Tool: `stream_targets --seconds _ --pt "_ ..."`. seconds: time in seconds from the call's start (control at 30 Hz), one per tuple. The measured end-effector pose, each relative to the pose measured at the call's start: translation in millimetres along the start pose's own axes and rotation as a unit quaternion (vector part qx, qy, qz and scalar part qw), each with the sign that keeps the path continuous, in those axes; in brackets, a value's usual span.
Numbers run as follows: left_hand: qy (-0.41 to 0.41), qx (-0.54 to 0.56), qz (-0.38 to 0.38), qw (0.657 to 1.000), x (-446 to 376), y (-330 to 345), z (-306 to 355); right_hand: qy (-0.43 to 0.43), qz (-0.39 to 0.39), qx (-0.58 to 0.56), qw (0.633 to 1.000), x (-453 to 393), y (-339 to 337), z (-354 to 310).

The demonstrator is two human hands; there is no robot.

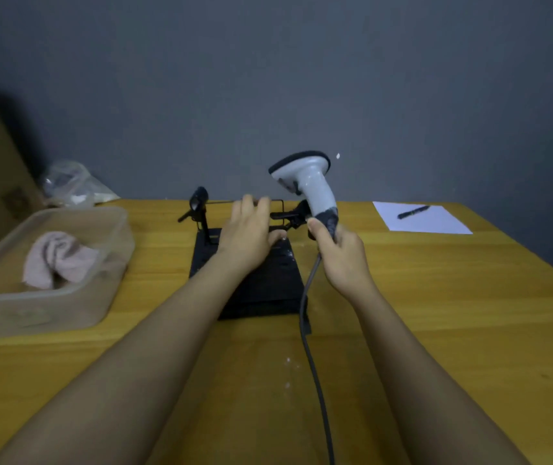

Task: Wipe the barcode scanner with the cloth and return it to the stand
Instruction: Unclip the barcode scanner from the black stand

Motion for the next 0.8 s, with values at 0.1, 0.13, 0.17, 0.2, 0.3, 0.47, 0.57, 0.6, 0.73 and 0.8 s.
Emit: stream_targets --seconds 0.1,0.13,0.17,0.2,0.3,0.47,0.57,0.6,0.73,0.8 --pt "-0.004 0.087 0.012 0.996 32.7 -21.7 -9.4 -0.018 -0.022 -0.024 0.999 18.0 6.8 -13.0" --pt "-0.008 0.114 0.009 0.993 42.3 -28.3 -12.2 -0.027 -0.027 -0.033 0.999 24.0 9.5 -19.5" --pt "-0.010 0.140 0.007 0.990 50.8 -34.6 -15.0 -0.037 -0.033 -0.040 0.998 30.0 12.3 -25.8" --pt "-0.013 0.165 0.007 0.986 59.2 -40.8 -17.7 -0.048 -0.036 -0.044 0.997 36.5 15.1 -32.1" --pt "-0.025 0.293 0.017 0.956 82.8 -59.4 -21.6 -0.084 -0.044 -0.055 0.994 56.3 22.3 -50.3" --pt "-0.048 0.446 0.002 0.894 118.2 -82.1 -22.8 -0.123 -0.076 -0.077 0.987 82.5 35.7 -73.0" --pt "-0.058 0.488 0.003 0.871 134.5 -91.1 -23.7 -0.143 -0.085 -0.087 0.982 96.5 44.9 -82.8" --pt "-0.063 0.503 0.011 0.862 138.6 -92.5 -24.9 -0.148 -0.085 -0.092 0.981 100.0 47.9 -84.5" --pt "-0.076 0.553 0.032 0.829 150.0 -99.0 -30.9 -0.155 -0.095 -0.107 0.978 105.0 56.3 -85.8" --pt "-0.073 0.557 0.025 0.827 152.5 -102.7 -31.1 -0.158 -0.101 -0.106 0.977 104.3 60.2 -87.4"
Point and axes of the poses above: each hand's wrist, its own x-axis away from the middle knuckle, its own y-axis out of the palm, z = x × y, the point moved 4 cm from there along -x, towards the middle knuckle, and after that the axes turned 12 degrees about -z, right-handed, at the moved point
